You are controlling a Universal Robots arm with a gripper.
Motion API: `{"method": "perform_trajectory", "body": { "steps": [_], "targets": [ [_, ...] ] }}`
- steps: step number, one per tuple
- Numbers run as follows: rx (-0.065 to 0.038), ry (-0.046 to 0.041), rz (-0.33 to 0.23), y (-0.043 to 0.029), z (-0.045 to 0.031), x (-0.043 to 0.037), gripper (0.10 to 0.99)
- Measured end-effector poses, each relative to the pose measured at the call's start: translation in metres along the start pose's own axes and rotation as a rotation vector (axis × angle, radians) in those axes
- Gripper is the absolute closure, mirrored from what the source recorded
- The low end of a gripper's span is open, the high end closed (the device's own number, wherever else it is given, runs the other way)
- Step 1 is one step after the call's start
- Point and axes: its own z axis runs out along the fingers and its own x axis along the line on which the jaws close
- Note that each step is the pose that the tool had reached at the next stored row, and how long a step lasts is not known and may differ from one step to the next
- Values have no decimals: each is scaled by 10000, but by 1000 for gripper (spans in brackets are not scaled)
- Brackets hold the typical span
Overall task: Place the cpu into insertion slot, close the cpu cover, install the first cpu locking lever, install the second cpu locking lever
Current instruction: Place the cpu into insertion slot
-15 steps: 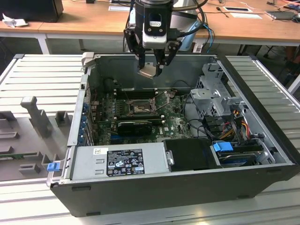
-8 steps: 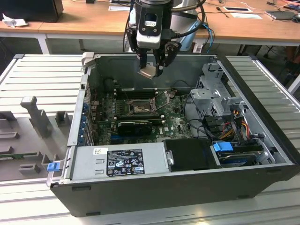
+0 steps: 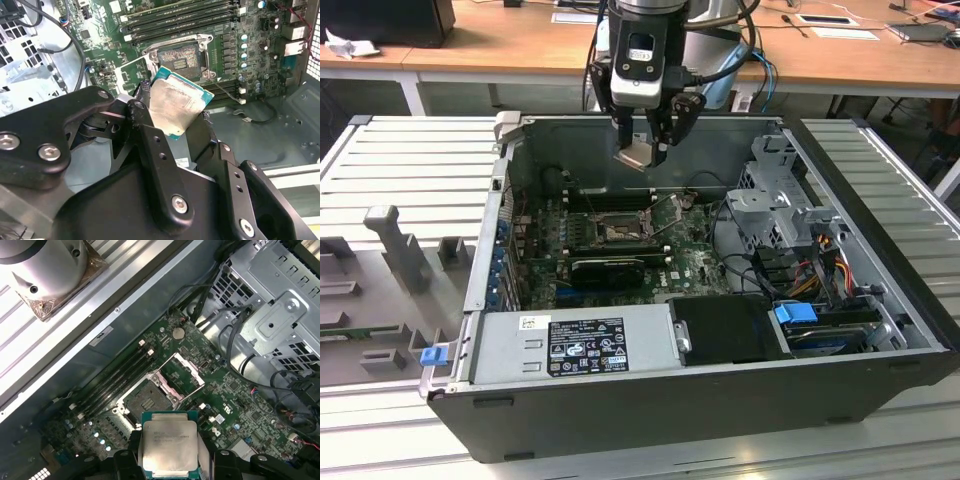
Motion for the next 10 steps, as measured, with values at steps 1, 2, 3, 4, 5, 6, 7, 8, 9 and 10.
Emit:
{"method": "perform_trajectory", "body": {
  "steps": [1,2,3,4,5,6,7,8,9,10],
  "targets": [
    [0,0,1,0,6,0,557],
    [0,0,3,-1,11,0,557],
    [1,-4,44,-2,14,0,557],
    [-3,-11,120,-2,17,0,557],
    [-5,-21,234,-2,18,0,557],
    [-8,-30,335,-2,20,0,557],
    [-13,-47,529,-2,23,0,557],
    [-17,-62,687,-2,25,-1,557],
    [-18,-76,836,-3,29,-1,557],
    [-21,-90,989,-3,34,-1,557]
  ]
}}
